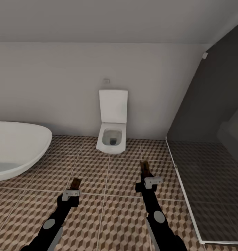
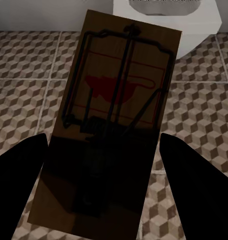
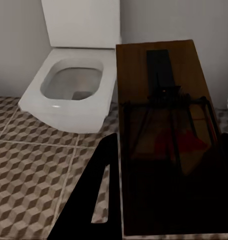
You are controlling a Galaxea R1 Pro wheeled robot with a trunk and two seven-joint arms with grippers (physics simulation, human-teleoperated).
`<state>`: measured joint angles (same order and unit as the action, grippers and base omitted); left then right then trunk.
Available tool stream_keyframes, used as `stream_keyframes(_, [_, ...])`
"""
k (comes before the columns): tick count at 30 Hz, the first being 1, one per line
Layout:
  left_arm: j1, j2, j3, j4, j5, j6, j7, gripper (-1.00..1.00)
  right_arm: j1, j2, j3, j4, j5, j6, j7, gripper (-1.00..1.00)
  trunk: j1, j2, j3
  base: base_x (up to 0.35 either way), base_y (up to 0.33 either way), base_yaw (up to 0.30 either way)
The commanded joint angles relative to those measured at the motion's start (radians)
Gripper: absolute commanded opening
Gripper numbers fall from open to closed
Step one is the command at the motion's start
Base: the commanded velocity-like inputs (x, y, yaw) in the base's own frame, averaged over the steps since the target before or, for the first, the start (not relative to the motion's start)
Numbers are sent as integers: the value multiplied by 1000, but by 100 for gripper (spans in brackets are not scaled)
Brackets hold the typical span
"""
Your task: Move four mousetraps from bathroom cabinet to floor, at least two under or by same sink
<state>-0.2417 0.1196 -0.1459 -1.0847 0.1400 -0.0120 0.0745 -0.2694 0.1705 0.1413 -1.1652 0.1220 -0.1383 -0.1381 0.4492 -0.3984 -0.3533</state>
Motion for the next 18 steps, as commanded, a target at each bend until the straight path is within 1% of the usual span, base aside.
stream_keyframes(1, [-1, 2, -5, -1, 10, -1, 8, -100, -1, 0, 1, -1, 9, 4, -8, -100, 1, -2, -2, 195, 0, 0])
stream_keyframes(5, [-1, 4, 4, -2, 10, 0, 9, -100, -1, -2, 2, -8, 10, 7, -5, -100, 1, -2, -2, 281, 0, 0])
stream_keyframes(8, [-1, 8, 45, -3, 10, -3, 8, -100, -1, -11, 1, -10, 12, -10, -3, -100, 1, -2, -2, 320, 0, 0])
stream_keyframes(9, [-1, 8, 73, -2, 10, -4, 7, -100, -1, -19, 0, -10, 12, -15, -3, -100, 1, -2, -2, 327, 0, 0])
stream_keyframes(10, [-1, 8, 101, -2, 10, -4, 5, -100, -1, -34, -2, -10, 12, -18, -2, -100, 1, -2, -2, 330, 0, 0])
stream_keyframes(11, [-1, 8, 122, -2, 10, -5, 4, -100, -1, -56, -6, -10, 12, -20, -2, -100, 1, -2, -2, 331, 0, 0])
stream_keyframes(12, [-1, 8, 135, -1, 10, -6, 3, -100, -1, -82, -12, -10, 11, -22, -1, -100, 1, -2, -2, 318, 0, 0])
stream_keyframes(14, [-1, 7, 147, 3, 10, -7, 2, -100, -1, -132, -32, -10, 1, -24, 0, -100, 1, -2, -2, 241, 0, 0])
stream_keyframes(15, [-1, 5, 149, 5, 9, -7, 1, -100, -1, -150, -39, -10, -7, -24, 0, -100, 1, -2, -2, 153, 0, 0])
stream_keyframes(16, [-1, 3, 150, 6, 9, -8, -2, -100, -1, -166, -46, -8, -19, -25, 1, -100, 1, -2, -2, 78, 0, 0])
stream_keyframes(18, [-1, -4, 148, 7, 9, -8, -13, -100, -1, -175, -50, -2, -28, -25, 2, -100, 1, -2, -2, 41, 0, 0])
